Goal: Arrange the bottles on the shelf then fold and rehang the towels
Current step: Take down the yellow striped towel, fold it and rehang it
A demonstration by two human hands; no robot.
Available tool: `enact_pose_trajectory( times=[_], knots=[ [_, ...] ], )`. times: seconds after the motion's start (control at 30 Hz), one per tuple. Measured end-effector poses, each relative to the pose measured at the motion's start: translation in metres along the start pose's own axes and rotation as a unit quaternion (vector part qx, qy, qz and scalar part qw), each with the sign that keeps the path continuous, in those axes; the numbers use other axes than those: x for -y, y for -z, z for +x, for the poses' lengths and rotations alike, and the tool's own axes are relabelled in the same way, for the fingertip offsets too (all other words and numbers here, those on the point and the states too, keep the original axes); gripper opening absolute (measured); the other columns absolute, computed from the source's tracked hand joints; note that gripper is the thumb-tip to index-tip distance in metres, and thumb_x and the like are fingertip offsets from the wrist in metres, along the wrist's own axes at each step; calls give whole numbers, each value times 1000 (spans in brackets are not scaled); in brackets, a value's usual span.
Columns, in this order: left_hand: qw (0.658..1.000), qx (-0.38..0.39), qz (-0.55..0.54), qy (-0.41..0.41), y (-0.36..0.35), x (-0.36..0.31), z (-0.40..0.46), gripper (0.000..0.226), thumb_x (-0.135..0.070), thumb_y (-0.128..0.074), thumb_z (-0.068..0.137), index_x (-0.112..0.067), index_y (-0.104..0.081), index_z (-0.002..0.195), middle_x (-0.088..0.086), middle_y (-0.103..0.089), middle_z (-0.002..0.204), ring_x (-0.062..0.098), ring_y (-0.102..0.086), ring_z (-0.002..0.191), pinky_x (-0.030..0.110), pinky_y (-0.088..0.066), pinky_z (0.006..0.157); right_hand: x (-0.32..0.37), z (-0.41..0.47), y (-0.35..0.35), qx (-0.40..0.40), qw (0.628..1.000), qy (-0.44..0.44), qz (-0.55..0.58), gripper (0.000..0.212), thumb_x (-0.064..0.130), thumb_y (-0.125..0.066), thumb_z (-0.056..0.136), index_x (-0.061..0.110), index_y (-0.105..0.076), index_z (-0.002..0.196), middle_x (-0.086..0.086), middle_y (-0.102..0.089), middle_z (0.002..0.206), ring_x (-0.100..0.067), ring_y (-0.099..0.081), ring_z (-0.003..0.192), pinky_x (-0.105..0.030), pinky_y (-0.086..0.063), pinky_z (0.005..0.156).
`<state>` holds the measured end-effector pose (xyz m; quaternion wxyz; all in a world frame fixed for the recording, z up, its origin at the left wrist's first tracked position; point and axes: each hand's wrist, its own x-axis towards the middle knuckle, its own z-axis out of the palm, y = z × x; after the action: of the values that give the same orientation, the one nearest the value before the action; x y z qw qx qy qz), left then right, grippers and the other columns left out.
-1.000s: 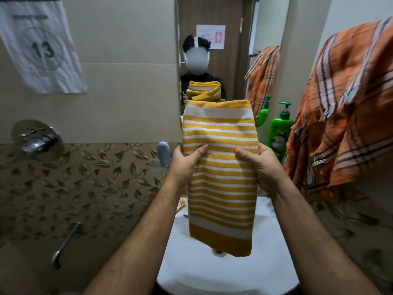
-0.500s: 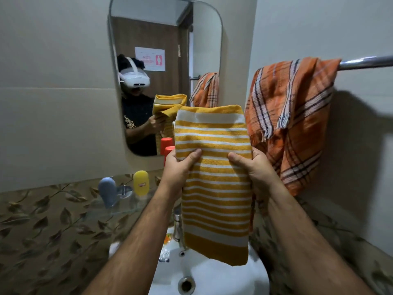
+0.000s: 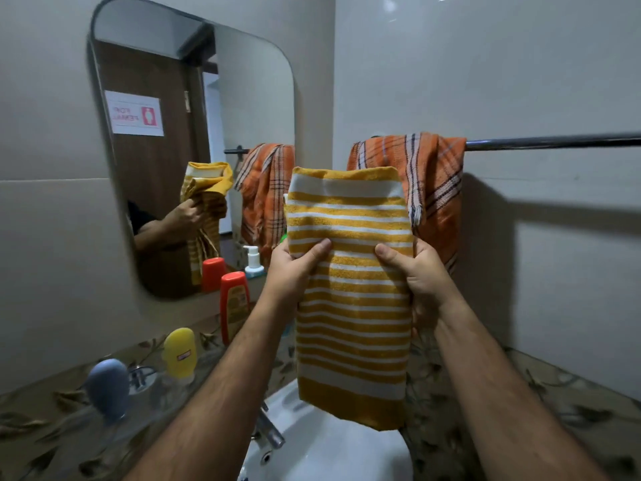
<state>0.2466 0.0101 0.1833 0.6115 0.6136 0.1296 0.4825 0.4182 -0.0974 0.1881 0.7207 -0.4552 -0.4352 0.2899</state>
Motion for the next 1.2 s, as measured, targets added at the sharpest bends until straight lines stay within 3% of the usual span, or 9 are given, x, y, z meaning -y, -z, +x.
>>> enact_pose_trajectory(
  times=[0.23,0.43,0.57,0.73,0.83,0.93,1.0,1.1,1.2],
  knots=[
    [995,90,-32,1,-22,-8,8,48,-27,-75,74,-6,-63,114,13,-73,107,28,-71,99,43,-58,84,32,-29,11,-101,993,50,-20,34,15,-72,81,7,-64,113,-11,-76,102,-28,-74,93,-41,-61,77],
    [988,146,-54,-10,-62,-19,20,33,-19,-72,80,-8,-63,110,6,-76,97,24,-73,92,31,-58,72,65,-44,28,-184,977,89,-54,27,13,-70,86,6,-65,112,-12,-76,99,-29,-74,92,-43,-61,77],
    [981,183,-56,-41,-97,-34,29,32,-19,-72,81,-15,-61,110,5,-75,100,24,-72,95,35,-59,78,96,-53,44,-215,966,119,-80,26,13,-68,89,2,-65,111,-14,-76,98,-29,-74,90,-42,-61,74],
    [972,203,-58,-102,-150,-57,48,23,-18,-69,85,-17,-62,107,0,-75,97,20,-72,91,29,-58,74,143,-53,70,-246,940,188,-145,11,13,-65,92,11,-67,103,-6,-77,93,-24,-75,87,-36,-61,70],
    [969,204,-58,-126,-185,-71,67,22,-19,-70,86,-16,-63,107,2,-75,96,20,-73,89,30,-59,75,174,-42,90,-288,904,225,-220,7,21,-67,92,18,-68,99,-1,-76,93,-21,-74,86,-38,-61,75],
    [970,185,-39,-151,-218,-84,90,20,-20,-69,88,-14,-65,107,-1,-74,91,9,-72,79,21,-56,67,202,-24,109,-328,863,250,-292,4,27,-66,93,24,-67,94,0,-74,94,-21,-72,90,-43,-60,80],
    [969,174,-30,-172,-238,-90,109,23,-22,-70,87,-12,-66,107,1,-74,94,12,-72,82,25,-57,71,218,-12,118,-353,828,262,-347,10,29,-63,94,20,-65,93,1,-72,90,-20,-70,85,-42,-60,77],
    [971,146,-10,-189,-262,-93,134,34,-27,-74,84,-10,-65,111,2,-74,99,15,-71,90,35,-58,84,235,5,126,-388,757,280,-446,23,29,-61,95,6,-60,95,-5,-69,89,-27,-67,83,-36,-53,70],
    [973,96,36,-209,-283,-87,154,39,-35,-77,79,-13,-64,109,-4,-72,96,13,-69,91,32,-57,82,244,21,133,-409,689,264,-536,21,27,-58,96,7,-56,100,-13,-69,100,-35,-64,93,-31,-41,69]
  ],
)
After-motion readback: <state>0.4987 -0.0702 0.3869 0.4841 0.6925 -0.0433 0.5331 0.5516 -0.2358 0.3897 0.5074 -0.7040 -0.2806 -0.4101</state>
